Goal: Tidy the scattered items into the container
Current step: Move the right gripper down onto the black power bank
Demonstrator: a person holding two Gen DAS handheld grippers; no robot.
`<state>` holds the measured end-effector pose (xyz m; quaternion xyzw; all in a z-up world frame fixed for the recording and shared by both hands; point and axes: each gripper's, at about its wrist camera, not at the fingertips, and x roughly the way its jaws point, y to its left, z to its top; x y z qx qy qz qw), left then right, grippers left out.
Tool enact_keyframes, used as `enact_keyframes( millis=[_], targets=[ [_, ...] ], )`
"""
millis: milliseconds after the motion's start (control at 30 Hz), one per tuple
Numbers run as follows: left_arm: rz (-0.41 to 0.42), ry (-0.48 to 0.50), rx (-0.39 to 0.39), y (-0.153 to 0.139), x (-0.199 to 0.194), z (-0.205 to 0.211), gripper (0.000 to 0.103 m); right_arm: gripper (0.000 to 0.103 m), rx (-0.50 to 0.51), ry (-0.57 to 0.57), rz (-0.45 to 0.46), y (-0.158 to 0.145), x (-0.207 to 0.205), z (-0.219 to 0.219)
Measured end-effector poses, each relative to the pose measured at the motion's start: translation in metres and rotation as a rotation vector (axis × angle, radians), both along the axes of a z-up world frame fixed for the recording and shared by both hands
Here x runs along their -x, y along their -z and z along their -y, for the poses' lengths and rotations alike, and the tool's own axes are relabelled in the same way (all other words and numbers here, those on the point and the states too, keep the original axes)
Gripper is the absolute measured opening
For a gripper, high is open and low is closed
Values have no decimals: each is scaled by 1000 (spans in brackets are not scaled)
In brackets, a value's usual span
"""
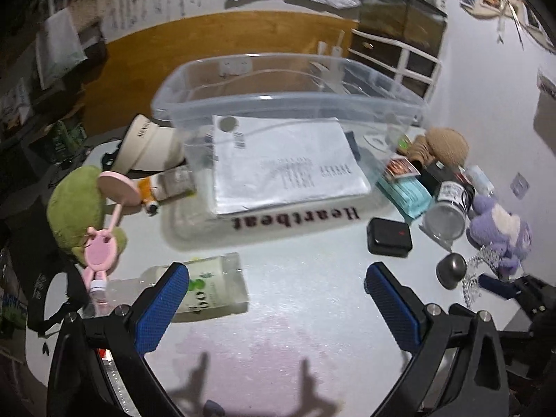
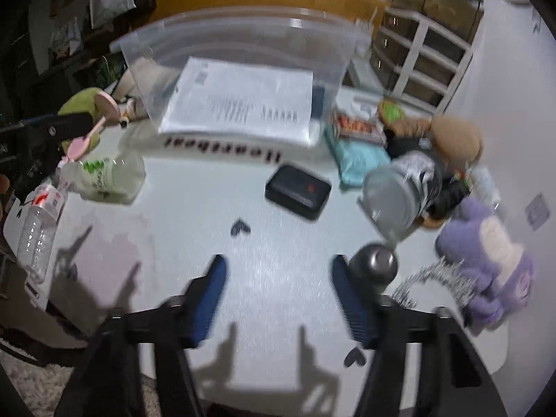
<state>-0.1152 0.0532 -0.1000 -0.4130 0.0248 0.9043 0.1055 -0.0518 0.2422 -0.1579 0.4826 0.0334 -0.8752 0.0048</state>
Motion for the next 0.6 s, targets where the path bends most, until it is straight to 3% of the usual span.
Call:
enact_keyframes(
  millis=[67,133,333,600],
  targets=[
    [11,10,4,4,3,-5,102,37,16,15,19,8,4,-8],
    [28,14,6,8,6,-9,102,32,15,30,20,15,17,-18],
    [54,-13,14,17,10,-9,101,10,-35,21,7,28,87,-40],
    [72,-89,30,23,5,5,101,10,0,25,96,59,175,-64]
  ],
)
